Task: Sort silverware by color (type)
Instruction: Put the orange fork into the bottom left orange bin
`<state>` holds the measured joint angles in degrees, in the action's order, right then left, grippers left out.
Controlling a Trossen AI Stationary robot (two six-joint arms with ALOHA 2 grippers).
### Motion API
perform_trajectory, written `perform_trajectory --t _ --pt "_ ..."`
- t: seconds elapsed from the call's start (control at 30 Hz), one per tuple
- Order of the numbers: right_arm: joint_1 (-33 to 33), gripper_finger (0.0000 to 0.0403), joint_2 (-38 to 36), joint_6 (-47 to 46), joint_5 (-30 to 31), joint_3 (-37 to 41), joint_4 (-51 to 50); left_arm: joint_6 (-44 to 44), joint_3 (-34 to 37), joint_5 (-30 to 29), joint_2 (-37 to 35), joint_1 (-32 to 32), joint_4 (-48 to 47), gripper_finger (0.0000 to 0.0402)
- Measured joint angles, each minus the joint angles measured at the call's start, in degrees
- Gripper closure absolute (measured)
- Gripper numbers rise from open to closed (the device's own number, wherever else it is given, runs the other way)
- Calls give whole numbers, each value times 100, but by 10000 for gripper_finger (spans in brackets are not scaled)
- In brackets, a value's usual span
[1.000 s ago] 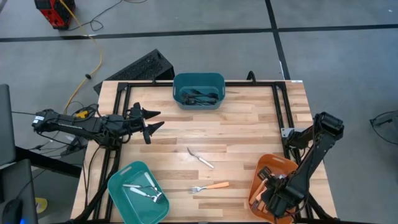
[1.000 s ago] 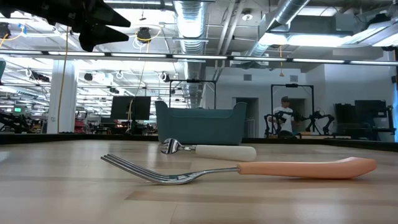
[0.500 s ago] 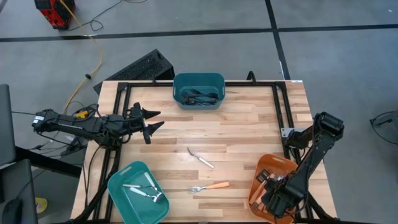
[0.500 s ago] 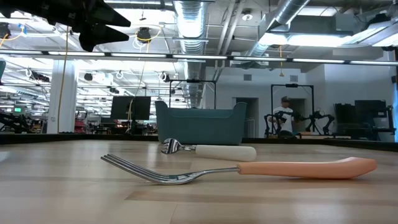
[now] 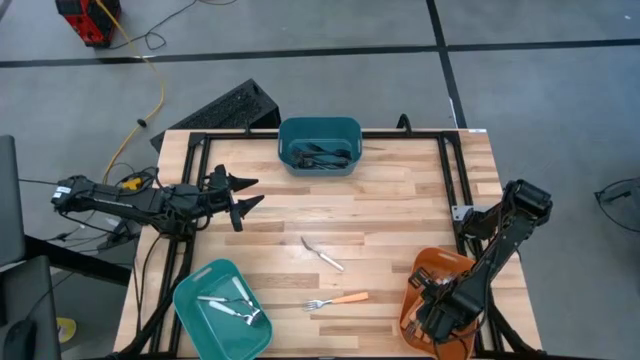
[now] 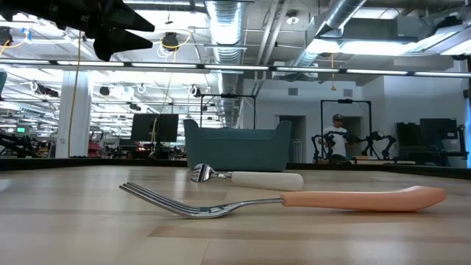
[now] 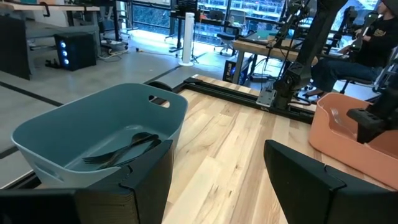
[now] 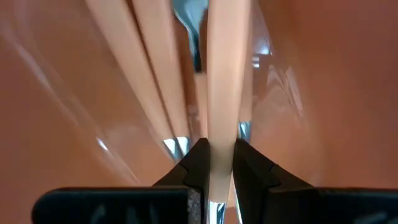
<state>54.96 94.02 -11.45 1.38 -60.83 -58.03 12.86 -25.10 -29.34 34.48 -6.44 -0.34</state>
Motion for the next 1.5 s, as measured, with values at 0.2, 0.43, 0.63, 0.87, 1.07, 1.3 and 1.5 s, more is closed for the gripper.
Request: perform_trajectory --t 0.2,0.43,0.63,0.87,1.07,1.3,1.5 --pt "-32 330 -11 140 -7 26 109 -25 0 -13 0 0 2 167" --pt "-37 330 -11 154 1 26 130 -28 0 -103 0 0 9 167" --pt "-98 330 -22 138 -1 195 635 -28 0 -105 1 0 18 167" --pt "-165 330 -21 130 -1 478 823 -30 0 -109 0 0 31 167" --pt "-188 330 -20 112 -4 478 826 -28 0 -109 1 0 28 167" --pt "-188 298 -20 -226 -6 478 825 -27 0 -109 0 -1 28 167" --pt "-188 279 -20 -267 -4 478 836 -26 0 -109 0 -2 26 167"
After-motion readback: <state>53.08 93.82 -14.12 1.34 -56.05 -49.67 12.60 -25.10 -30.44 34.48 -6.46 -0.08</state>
